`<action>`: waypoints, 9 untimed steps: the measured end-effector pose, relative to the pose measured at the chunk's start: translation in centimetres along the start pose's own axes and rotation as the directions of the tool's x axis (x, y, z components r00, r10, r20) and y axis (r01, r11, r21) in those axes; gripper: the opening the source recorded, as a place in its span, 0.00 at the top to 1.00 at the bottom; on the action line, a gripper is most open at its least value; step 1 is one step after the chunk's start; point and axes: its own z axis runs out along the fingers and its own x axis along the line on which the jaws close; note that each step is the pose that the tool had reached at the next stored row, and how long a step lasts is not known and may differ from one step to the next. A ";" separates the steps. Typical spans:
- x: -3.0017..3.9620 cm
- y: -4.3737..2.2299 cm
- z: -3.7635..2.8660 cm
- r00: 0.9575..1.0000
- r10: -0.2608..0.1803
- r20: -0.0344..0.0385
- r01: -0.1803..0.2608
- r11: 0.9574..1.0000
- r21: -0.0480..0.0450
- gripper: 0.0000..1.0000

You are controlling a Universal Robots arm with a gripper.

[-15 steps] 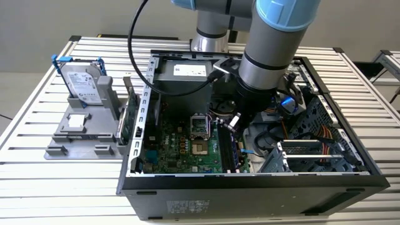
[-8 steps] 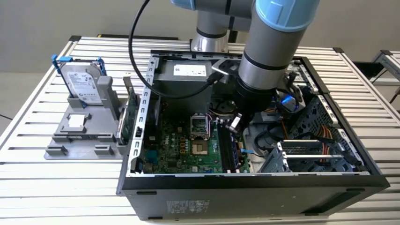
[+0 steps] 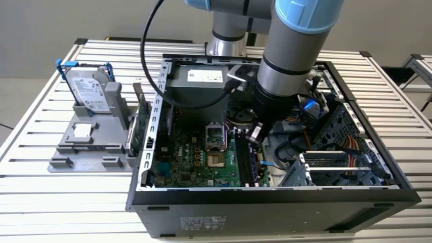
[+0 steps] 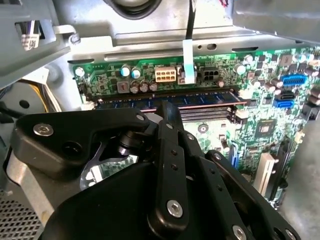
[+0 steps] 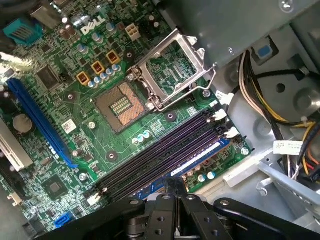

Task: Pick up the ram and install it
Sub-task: 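Press down the ram until it locks into place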

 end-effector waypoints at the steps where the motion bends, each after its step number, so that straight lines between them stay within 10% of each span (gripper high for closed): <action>1: -0.01 0.01 0.01 1.000 -0.013 0.000 0.013 1.000 0.000 1.00; 9: -0.10 0.08 0.05 0.993 -0.119 0.001 0.119 0.993 0.003 1.00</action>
